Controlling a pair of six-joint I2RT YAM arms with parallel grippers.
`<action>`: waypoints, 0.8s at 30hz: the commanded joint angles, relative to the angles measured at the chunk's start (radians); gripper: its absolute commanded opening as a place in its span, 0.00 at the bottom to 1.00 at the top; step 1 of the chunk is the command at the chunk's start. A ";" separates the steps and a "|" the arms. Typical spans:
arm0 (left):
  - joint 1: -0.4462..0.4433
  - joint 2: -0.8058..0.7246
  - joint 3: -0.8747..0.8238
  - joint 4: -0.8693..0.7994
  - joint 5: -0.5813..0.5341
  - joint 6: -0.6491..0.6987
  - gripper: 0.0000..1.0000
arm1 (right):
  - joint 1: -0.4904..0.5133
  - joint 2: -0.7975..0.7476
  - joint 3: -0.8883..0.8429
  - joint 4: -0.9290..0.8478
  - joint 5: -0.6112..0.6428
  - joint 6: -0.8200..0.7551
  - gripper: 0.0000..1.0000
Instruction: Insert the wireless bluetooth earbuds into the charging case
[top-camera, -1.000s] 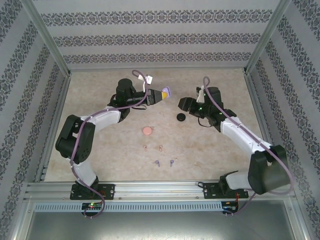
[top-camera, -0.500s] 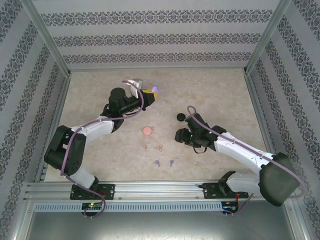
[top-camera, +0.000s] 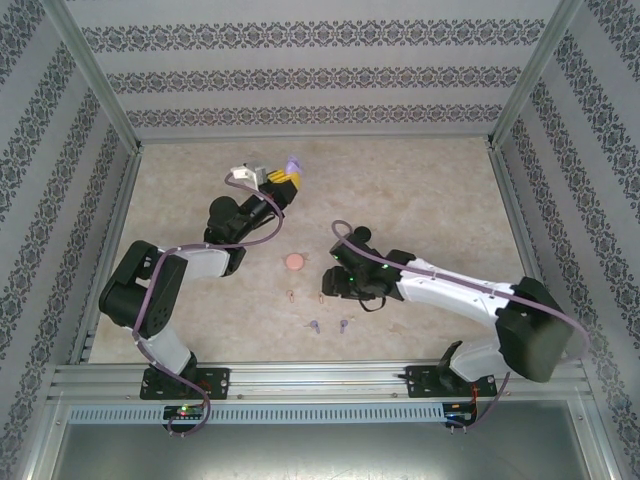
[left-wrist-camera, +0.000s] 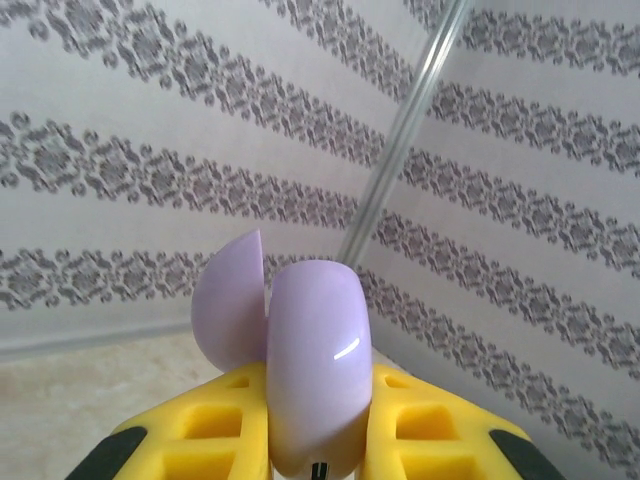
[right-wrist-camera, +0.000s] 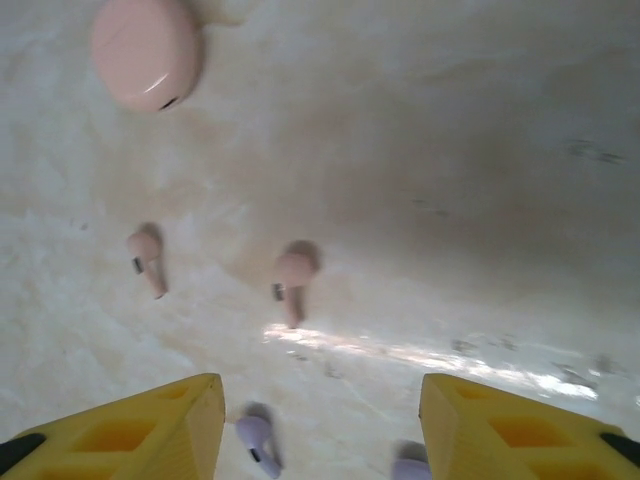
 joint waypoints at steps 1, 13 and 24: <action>0.018 -0.024 0.029 0.133 -0.068 -0.037 0.00 | 0.054 0.067 0.070 -0.031 -0.029 -0.095 0.53; 0.101 -0.086 0.061 0.130 -0.164 -0.162 0.00 | 0.190 0.247 0.188 -0.131 0.004 -0.300 0.46; 0.112 -0.149 0.075 0.085 -0.152 -0.134 0.00 | 0.233 0.351 0.254 -0.211 0.027 -0.317 0.46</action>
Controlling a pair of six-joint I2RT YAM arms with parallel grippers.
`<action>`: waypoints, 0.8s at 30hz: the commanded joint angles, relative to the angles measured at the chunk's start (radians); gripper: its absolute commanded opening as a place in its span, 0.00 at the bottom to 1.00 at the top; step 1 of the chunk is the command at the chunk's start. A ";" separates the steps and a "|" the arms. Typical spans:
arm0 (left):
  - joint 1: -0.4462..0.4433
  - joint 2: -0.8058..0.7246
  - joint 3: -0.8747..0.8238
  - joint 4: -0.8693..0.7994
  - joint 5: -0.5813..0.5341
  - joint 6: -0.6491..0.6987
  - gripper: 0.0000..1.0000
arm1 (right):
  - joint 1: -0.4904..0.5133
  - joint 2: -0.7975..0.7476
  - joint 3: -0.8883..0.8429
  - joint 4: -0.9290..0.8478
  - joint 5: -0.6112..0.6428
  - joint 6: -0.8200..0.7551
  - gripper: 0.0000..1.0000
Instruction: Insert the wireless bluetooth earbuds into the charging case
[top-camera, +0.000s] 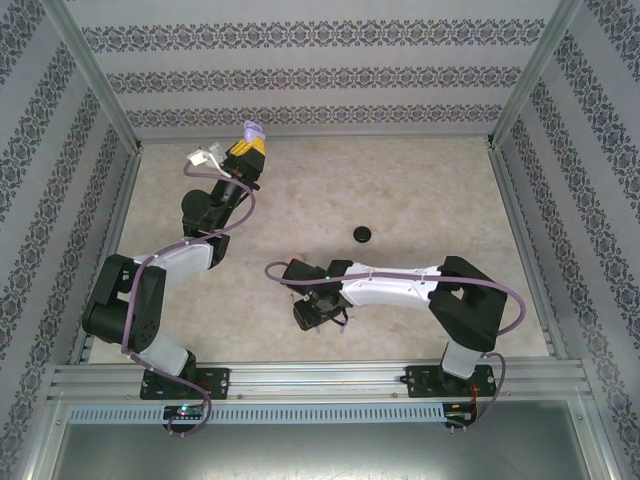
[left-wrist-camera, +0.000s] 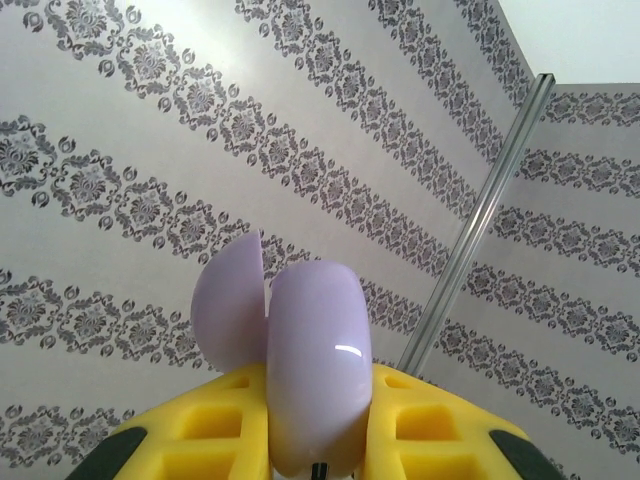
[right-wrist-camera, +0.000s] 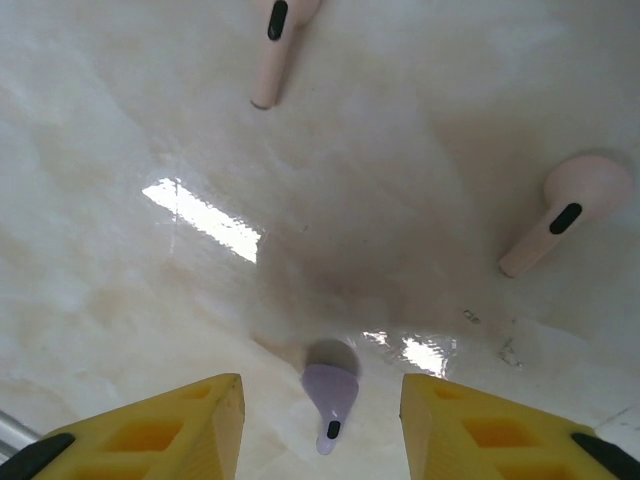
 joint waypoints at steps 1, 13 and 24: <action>0.009 -0.031 0.029 0.037 -0.006 -0.003 0.00 | 0.017 0.039 0.045 -0.070 0.041 -0.020 0.45; 0.009 -0.032 0.033 0.041 -0.004 -0.001 0.00 | 0.027 0.118 0.096 -0.108 0.066 -0.016 0.43; 0.009 -0.028 0.026 0.047 -0.006 -0.006 0.00 | 0.040 0.138 0.104 -0.122 0.057 -0.002 0.41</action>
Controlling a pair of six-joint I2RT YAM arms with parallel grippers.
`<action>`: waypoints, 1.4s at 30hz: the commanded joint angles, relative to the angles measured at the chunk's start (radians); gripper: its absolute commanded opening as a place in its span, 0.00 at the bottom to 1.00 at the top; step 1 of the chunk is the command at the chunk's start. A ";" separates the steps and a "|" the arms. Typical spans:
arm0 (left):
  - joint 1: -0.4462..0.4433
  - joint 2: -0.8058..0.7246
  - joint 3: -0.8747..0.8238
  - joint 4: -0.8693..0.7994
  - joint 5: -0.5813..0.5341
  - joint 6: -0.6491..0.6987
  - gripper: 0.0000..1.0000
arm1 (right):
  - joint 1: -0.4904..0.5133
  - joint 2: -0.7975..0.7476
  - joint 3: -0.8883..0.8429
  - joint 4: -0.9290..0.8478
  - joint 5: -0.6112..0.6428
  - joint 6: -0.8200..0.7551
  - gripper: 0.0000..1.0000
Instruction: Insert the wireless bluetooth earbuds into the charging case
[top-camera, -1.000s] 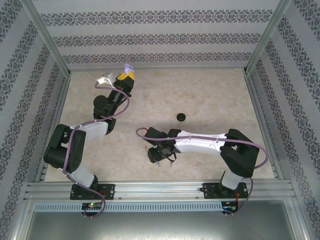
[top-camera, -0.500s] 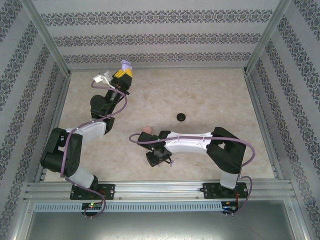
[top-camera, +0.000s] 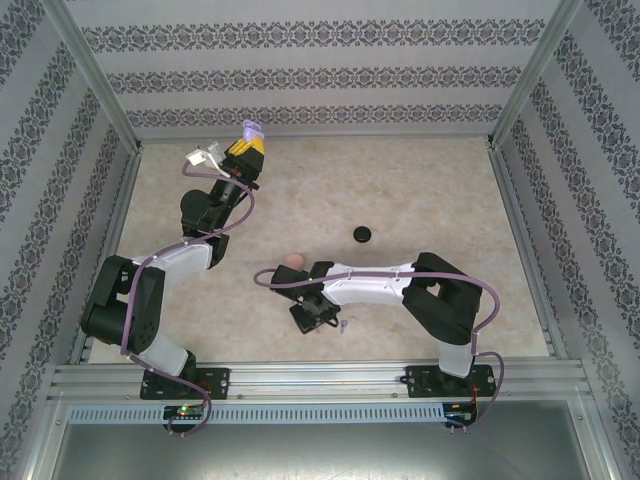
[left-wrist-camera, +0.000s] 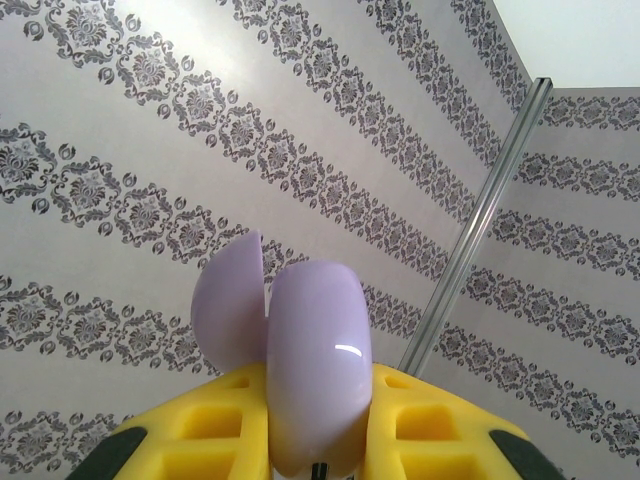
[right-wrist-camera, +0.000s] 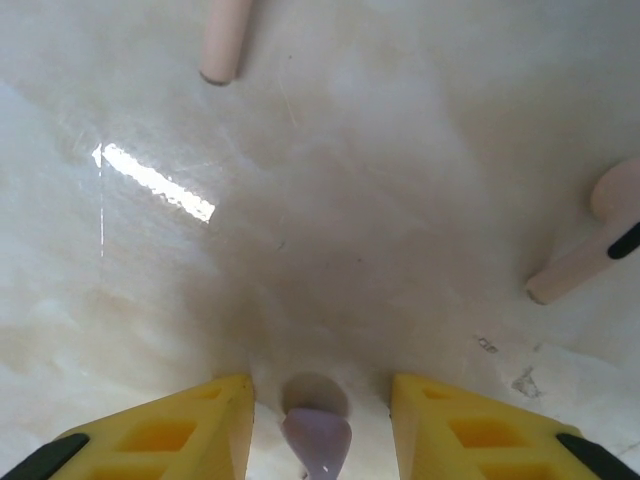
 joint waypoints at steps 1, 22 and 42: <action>0.008 -0.024 0.026 0.046 -0.004 -0.005 0.00 | 0.016 0.014 0.014 -0.034 0.015 0.000 0.41; 0.008 -0.010 0.017 0.067 0.001 -0.027 0.00 | 0.028 0.056 0.032 -0.042 0.051 0.043 0.34; 0.007 0.030 0.065 0.060 0.085 -0.067 0.00 | -0.027 -0.169 -0.020 -0.056 0.127 0.046 0.21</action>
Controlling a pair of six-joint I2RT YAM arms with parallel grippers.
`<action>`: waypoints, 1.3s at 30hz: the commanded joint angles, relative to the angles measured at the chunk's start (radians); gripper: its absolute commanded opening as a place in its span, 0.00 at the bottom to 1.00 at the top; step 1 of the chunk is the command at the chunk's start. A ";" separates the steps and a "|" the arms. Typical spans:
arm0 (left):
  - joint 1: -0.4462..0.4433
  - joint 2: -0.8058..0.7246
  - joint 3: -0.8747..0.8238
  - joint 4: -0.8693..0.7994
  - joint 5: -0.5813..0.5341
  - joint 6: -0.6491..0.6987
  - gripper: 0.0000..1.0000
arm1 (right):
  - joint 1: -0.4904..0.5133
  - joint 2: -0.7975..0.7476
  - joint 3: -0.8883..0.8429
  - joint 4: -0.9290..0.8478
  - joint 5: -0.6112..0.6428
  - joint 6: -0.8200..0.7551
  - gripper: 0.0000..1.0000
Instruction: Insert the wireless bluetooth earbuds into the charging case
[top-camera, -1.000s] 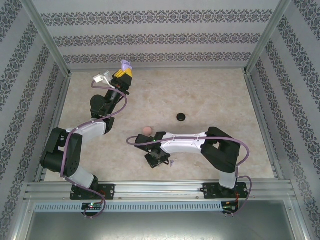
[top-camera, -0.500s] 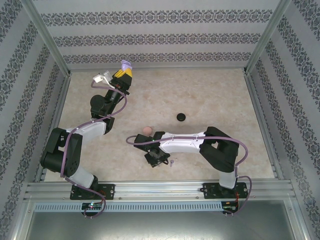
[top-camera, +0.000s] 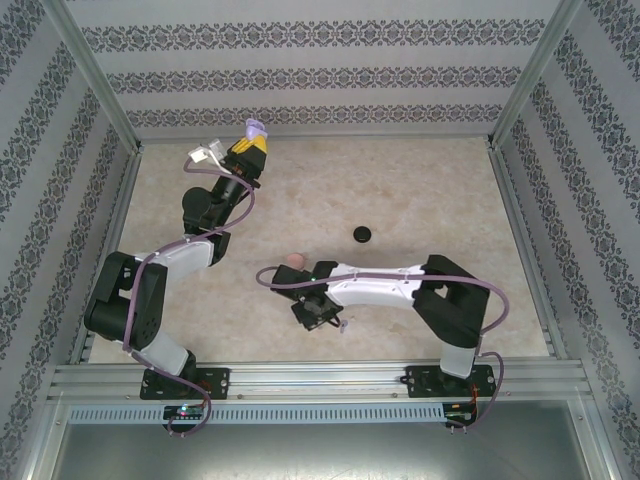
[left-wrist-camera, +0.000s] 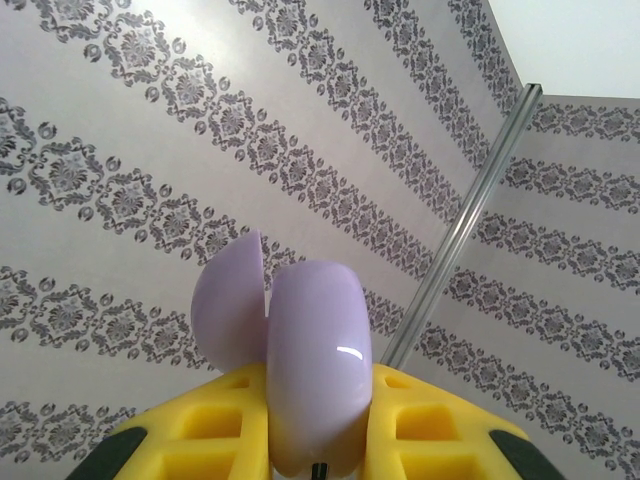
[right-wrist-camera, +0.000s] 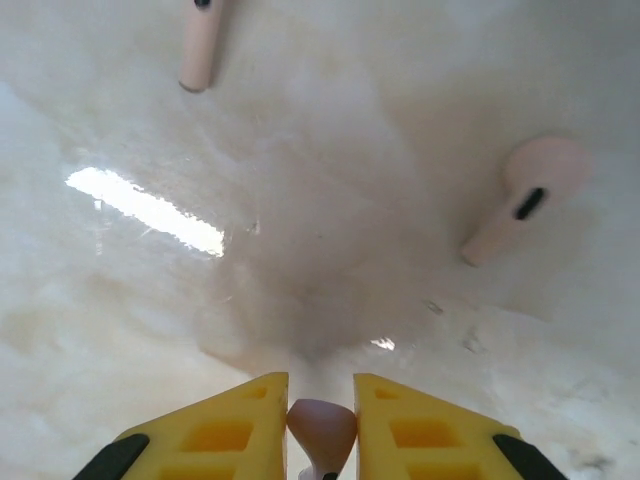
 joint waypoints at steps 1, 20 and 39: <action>0.008 0.005 0.037 0.056 0.062 -0.003 0.00 | -0.046 -0.134 -0.019 -0.020 0.067 0.000 0.21; -0.082 0.182 0.214 0.084 0.413 0.027 0.00 | -0.637 -0.468 0.294 0.067 -0.071 -0.194 0.20; -0.116 0.194 0.188 -0.023 0.252 -0.016 0.00 | -0.616 -0.391 -0.052 0.191 -0.137 -0.114 0.20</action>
